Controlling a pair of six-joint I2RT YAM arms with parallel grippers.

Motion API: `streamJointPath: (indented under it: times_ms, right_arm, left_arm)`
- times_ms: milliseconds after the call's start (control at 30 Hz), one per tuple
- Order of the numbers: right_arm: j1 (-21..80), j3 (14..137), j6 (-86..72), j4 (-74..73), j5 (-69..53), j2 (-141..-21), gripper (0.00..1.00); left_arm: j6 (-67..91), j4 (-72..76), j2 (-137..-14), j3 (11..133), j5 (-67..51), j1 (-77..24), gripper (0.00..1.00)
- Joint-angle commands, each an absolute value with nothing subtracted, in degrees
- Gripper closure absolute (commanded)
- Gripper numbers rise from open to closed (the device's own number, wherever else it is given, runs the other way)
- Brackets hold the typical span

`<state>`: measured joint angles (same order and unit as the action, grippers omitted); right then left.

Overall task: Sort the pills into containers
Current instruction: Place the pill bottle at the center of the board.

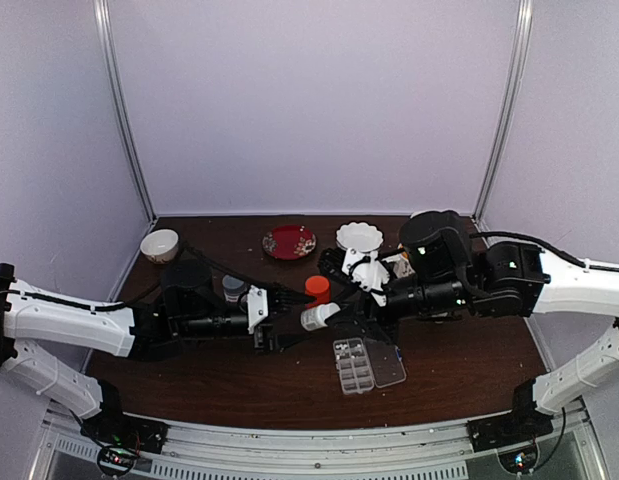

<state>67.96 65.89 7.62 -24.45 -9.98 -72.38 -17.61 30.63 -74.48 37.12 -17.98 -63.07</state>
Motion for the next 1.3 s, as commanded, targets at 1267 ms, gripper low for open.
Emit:
streamJointPath:
  times_ms: [1267]
  right_arm:
    - [31.63,66.98,-6.92,-43.87,2.67,-93.21,0.93]
  left_arm:
    - [3.96,14.07,-69.79,43.82,15.1,-61.49,0.02]
